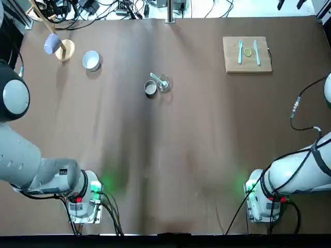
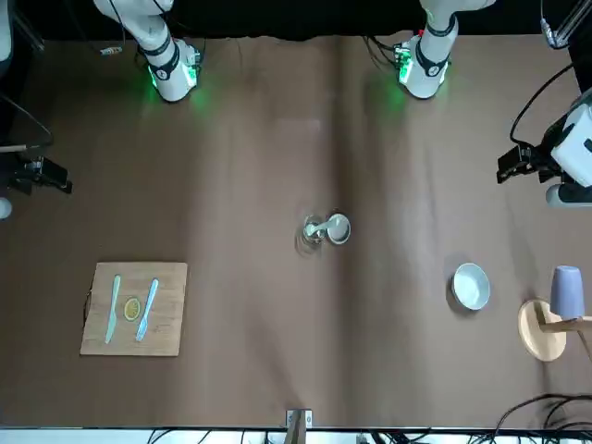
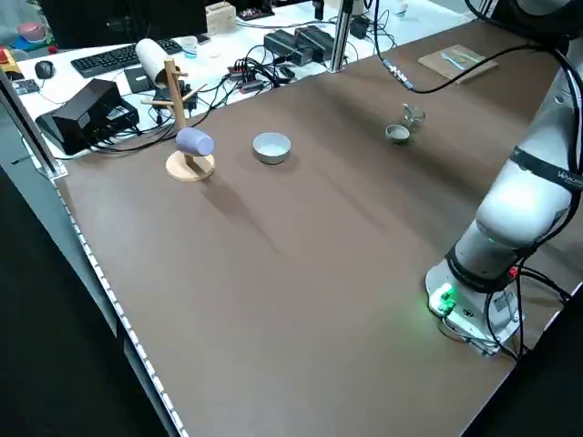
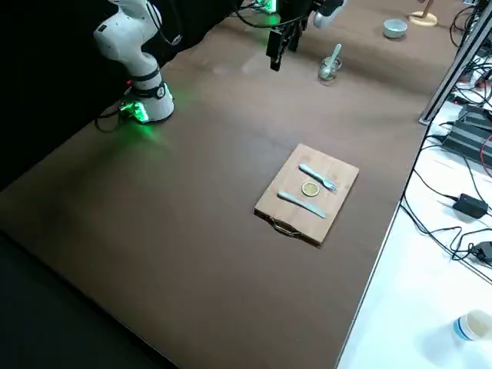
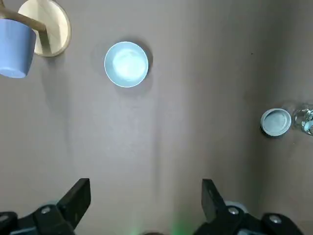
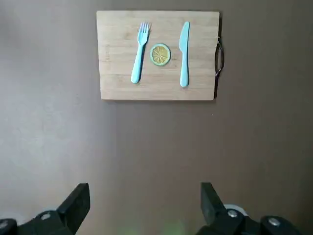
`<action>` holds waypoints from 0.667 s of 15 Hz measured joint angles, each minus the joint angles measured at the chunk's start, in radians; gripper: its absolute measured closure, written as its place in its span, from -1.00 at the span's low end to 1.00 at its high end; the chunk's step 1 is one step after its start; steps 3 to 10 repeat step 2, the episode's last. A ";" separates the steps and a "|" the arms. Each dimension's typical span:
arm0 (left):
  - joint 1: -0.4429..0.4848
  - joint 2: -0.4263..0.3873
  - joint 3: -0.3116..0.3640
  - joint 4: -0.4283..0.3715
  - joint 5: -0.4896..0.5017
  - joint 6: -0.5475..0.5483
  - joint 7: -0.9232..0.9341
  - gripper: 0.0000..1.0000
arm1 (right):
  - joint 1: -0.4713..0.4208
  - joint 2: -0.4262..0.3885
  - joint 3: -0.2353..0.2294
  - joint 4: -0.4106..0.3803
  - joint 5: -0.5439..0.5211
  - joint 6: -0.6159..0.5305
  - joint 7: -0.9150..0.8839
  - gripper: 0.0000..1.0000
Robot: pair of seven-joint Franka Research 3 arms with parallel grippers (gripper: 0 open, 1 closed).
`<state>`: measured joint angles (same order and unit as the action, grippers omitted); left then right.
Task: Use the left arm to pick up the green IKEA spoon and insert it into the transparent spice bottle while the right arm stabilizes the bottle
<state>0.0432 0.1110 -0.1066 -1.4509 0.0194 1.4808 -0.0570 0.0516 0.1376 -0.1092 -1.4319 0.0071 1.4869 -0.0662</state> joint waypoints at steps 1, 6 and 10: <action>0.000 0.000 0.000 0.000 0.000 0.000 0.001 -1.00 | 0.001 -0.003 0.005 0.001 0.000 0.000 0.002 -1.00; 0.001 0.000 0.000 0.000 0.000 0.000 0.001 -1.00 | 0.001 -0.005 0.007 0.001 0.002 0.000 0.005 -1.00; 0.001 0.000 0.000 0.000 0.000 0.000 0.001 -1.00 | 0.001 -0.005 0.007 0.001 0.002 0.000 0.005 -1.00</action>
